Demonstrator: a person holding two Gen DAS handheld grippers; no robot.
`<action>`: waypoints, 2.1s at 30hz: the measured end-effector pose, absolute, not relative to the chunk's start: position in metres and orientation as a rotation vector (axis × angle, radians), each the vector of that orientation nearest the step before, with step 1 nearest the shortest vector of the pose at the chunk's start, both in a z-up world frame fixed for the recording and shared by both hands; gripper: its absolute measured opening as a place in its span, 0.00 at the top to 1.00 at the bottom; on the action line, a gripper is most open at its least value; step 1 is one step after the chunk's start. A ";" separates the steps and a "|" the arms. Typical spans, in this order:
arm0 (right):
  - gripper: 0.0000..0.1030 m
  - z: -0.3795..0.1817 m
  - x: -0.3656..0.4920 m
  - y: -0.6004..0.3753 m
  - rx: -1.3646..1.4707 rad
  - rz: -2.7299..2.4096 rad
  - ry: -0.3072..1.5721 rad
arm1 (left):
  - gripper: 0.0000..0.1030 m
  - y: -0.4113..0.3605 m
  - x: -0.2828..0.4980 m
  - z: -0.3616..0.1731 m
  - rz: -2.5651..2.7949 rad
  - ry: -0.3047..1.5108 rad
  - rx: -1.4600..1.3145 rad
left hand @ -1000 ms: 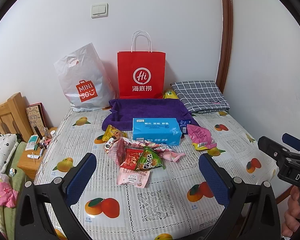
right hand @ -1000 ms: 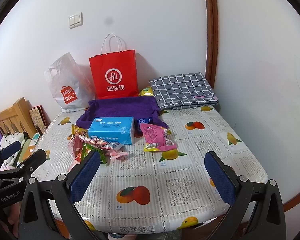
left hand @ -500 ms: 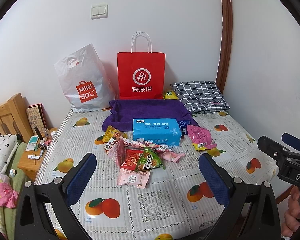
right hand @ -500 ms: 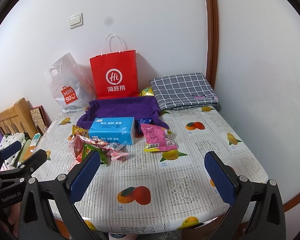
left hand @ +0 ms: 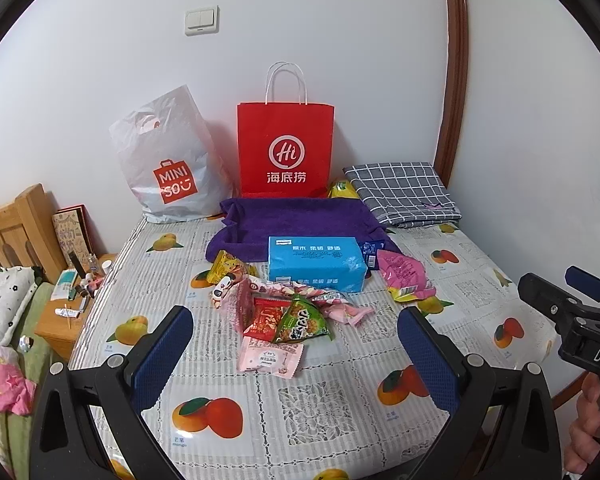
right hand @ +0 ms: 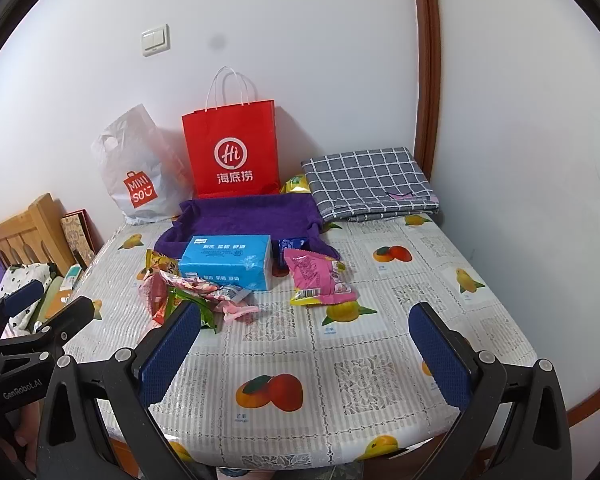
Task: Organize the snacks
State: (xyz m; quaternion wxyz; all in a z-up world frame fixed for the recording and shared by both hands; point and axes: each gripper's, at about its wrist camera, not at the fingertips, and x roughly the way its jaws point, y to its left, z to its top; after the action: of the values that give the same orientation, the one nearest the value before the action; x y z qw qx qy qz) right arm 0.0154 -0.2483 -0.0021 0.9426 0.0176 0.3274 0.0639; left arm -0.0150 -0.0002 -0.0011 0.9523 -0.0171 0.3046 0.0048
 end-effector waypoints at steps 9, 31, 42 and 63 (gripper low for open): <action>0.01 -0.020 0.032 -0.251 0.037 0.115 0.705 | 0.00 0.019 0.000 -0.021 0.029 0.666 -0.057; 0.01 -0.067 0.091 -0.280 0.066 0.043 0.805 | 0.01 0.060 0.055 -0.081 0.051 0.812 -0.126; 0.01 -0.104 0.132 -0.281 0.098 0.046 0.871 | 0.01 0.056 0.082 -0.134 -0.021 0.937 -0.109; 0.01 -0.126 0.137 -0.286 0.124 0.058 0.865 | 0.01 0.034 0.089 -0.179 -0.052 0.976 0.007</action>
State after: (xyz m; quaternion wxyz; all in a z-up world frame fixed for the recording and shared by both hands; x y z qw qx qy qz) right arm 0.1366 -0.2855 -0.1255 0.9057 0.0599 0.4187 0.0279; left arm 0.0892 0.0341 -0.1795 0.8830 0.0035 0.4686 -0.0251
